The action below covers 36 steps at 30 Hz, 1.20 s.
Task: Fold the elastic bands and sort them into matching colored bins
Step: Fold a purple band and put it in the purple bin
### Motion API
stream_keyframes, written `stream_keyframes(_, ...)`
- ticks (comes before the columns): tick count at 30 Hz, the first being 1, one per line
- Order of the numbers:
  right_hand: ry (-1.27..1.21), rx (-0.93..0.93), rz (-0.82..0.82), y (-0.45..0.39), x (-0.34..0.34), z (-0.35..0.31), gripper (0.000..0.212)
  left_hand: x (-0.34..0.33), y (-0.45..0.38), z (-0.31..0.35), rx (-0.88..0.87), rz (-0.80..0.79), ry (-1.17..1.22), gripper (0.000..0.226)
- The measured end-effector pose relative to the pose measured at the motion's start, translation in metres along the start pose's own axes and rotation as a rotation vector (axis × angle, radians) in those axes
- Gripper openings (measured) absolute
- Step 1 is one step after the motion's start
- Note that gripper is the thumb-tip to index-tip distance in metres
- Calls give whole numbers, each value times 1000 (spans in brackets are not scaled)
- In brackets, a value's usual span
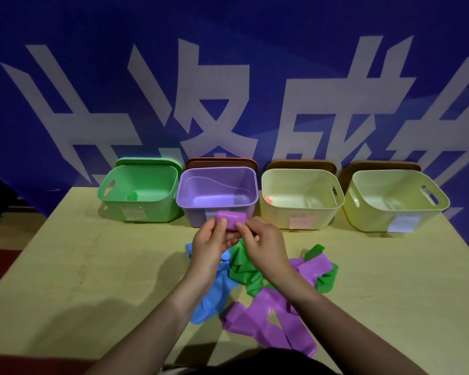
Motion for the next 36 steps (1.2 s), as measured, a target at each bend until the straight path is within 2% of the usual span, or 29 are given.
stream_keyframes(4,-51,88,55,0,-4,-7,36,7,2,4,-5,30,23,21)
stream_keyframes(9,-365,-162,-23,0,-36,-10,43,19,2,8,-20,84,108,21)
stream_keyframes(14,-567,-285,-59,-9,-60,-20,19,34,-8,7,48,115,297,18)
stream_keyframes(17,-669,-409,-63,-14,-74,-22,18,47,-17,8,156,46,294,16)
stream_keyframes(20,-631,-446,-102,-21,-80,-29,20,75,-31,15,268,-42,81,16)
stream_keyframes(22,-545,-442,-145,-27,-83,-35,31,96,-41,22,288,-73,-55,14)
stream_keyframes(24,-459,-452,-167,-33,-87,-39,36,107,-49,29,262,-126,-56,16)
stream_keyframes(28,-323,-443,-158,-42,-105,-47,31,117,-68,38,207,-225,-25,23)
stream_keyframes(33,-213,-424,-73,-52,-131,-41,32,135,-92,35,183,-160,-110,16)
stream_keyframes(36,-227,-479,-72,-59,-150,-33,38,141,-103,32,145,-108,-105,16)
Point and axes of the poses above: each hand's wrist, its own y-axis away from the middle knuckle, its own x-axis out of the back of the hand, z = x × y, the point moved 6 cm from there along -y, towards the middle knuckle, and after that the axes turned 1 degree about -x, right-handed, at the moved point
